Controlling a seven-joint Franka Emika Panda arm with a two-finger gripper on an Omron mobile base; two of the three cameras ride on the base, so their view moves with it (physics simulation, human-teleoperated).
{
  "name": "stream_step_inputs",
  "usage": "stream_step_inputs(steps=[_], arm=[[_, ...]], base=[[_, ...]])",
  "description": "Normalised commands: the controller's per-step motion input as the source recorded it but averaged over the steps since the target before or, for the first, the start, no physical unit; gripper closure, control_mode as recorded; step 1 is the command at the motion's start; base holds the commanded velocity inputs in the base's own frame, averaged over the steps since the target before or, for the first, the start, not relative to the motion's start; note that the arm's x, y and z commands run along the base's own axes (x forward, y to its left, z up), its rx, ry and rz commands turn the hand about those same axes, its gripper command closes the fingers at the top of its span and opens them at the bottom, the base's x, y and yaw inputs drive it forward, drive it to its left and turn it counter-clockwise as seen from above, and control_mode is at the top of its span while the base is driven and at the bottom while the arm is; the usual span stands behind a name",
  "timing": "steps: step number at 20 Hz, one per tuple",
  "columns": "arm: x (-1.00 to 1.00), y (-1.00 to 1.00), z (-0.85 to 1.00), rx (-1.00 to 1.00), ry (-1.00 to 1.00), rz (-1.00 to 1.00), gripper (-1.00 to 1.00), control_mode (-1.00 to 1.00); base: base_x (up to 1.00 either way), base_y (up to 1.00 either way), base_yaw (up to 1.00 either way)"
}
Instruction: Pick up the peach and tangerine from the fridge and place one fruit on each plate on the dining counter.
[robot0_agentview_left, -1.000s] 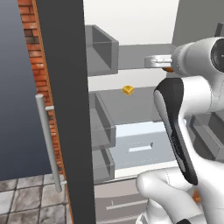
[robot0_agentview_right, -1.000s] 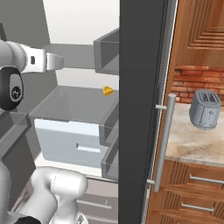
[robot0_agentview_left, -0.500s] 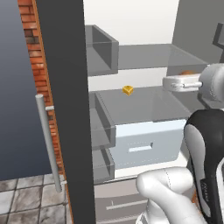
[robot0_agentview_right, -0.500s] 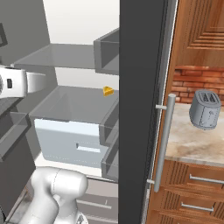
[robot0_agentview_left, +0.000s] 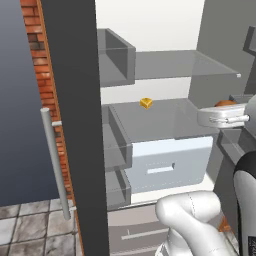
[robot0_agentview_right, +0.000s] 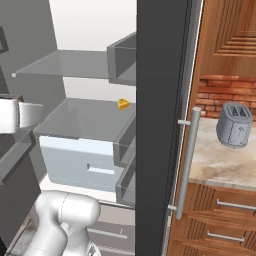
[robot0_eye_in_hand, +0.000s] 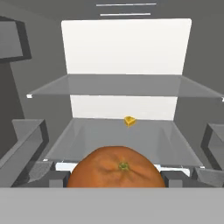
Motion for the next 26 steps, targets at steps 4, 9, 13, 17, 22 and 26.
stream_step_inputs(steps=[4,9,13,17,22,26], arm=[[-0.68,-0.01,-0.16,0.0,-0.03,0.0,1.0,-1.0],[-0.51,0.0,-0.12,0.0,0.0,-0.04,1.0,1.0],[0.0,0.0,0.0,0.0,0.0,0.0,1.0,1.0],[0.0,0.0,0.0,0.0,0.0,0.0,1.0,1.0],[0.0,0.0,0.0,0.0,0.0,0.0,1.0,1.0],[0.0,0.0,0.0,0.0,0.0,0.0,1.0,1.0]], base=[[0.0,0.0,0.0],[-0.38,-0.01,-0.05],[-0.96,-0.19,-0.04],[-0.88,-0.41,0.11],[-0.9,-0.48,0.33],[-0.78,-0.59,0.39]])
